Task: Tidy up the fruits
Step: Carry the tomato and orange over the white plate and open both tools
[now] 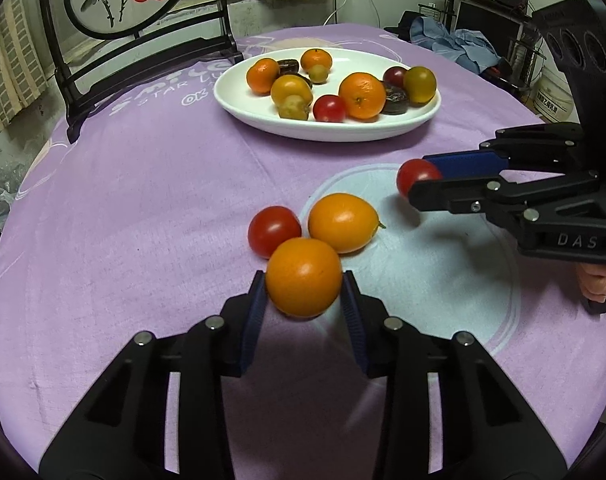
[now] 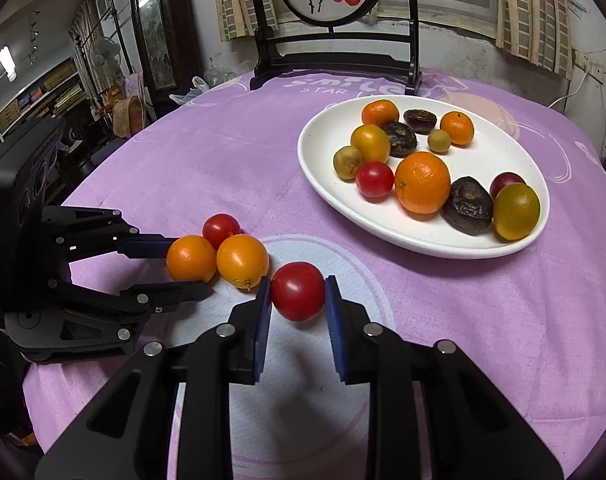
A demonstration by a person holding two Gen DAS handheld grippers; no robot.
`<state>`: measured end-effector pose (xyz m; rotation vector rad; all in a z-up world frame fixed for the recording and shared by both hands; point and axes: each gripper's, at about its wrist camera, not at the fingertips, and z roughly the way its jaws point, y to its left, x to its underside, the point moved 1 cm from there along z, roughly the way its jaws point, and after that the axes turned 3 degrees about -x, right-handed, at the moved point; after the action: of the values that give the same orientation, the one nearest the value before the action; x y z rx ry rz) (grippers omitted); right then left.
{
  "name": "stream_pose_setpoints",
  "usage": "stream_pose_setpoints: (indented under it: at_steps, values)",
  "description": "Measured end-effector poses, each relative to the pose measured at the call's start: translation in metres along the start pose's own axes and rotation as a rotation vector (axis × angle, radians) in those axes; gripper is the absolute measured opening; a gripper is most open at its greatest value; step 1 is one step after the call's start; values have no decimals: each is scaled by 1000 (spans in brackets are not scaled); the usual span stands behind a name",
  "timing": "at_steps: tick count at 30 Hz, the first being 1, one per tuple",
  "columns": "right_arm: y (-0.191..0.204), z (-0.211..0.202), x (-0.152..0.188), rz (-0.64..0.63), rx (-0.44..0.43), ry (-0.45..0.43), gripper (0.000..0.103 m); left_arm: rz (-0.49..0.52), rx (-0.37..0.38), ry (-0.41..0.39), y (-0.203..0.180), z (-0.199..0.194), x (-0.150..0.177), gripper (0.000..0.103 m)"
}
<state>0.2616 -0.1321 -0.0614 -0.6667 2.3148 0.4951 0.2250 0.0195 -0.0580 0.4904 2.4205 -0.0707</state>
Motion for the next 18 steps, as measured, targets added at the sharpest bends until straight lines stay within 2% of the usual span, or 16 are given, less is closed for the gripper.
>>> stream_pose_setpoints:
  at_steps: [8, 11, 13, 18]
  values:
    - [-1, -2, -1, 16, -32, -14, 27, -14, 4, -47, 1, -13, -3, 38]
    - [-3, -4, -3, 34, -87, -30, 27, -11, 4, -88, -2, -24, -7, 38]
    - [-7, -8, -5, 58, -122, -52, 27, -9, -3, -117, -6, -31, -11, 38]
    - [-19, -20, -16, 104, -104, -167, 27, -10, -26, -155, -9, -35, -30, 38]
